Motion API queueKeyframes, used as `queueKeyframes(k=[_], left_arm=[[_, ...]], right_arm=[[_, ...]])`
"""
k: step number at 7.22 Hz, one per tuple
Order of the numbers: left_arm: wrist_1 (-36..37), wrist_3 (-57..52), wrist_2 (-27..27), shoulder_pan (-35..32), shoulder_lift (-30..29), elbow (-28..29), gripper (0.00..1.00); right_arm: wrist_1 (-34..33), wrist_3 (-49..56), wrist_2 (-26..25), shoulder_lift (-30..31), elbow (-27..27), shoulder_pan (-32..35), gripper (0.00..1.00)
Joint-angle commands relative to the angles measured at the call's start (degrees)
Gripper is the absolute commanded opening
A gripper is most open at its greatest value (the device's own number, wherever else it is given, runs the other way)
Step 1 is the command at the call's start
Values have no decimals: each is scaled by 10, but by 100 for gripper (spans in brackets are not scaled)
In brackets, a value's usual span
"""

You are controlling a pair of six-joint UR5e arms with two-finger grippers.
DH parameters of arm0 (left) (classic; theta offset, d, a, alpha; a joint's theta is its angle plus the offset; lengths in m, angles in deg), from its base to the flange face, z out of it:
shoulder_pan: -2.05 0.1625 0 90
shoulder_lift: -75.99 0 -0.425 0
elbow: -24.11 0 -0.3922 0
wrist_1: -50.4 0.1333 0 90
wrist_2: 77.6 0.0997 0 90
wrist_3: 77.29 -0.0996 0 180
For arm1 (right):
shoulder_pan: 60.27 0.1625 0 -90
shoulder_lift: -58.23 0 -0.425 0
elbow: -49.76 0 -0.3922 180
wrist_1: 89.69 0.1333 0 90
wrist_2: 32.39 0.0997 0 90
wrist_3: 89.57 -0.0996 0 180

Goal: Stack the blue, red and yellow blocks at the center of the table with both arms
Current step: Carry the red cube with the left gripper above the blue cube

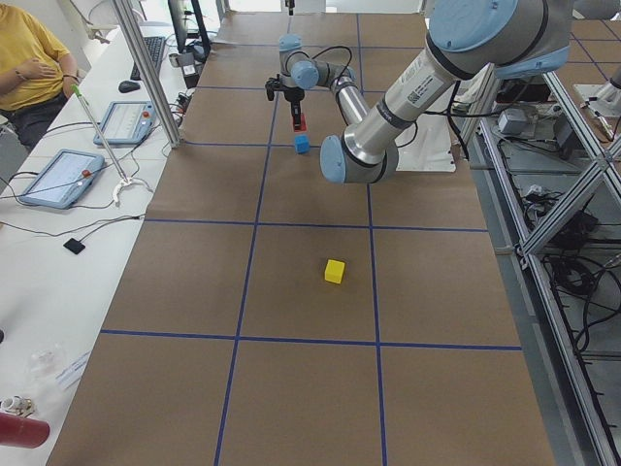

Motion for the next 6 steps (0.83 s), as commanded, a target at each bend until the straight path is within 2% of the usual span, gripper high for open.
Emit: queueKeyframes(k=[1,3,6], left_arm=[[-4,5,0,0,14,10,7],[-95,75,0,0,42,10,27],[-102,85,0,2,44,9,40]], right_arm=[[1,-11,0,0,-1,0,100],[1,-12,0,0,-1,0,100],[1,-13,0,0,-1,0,100]])
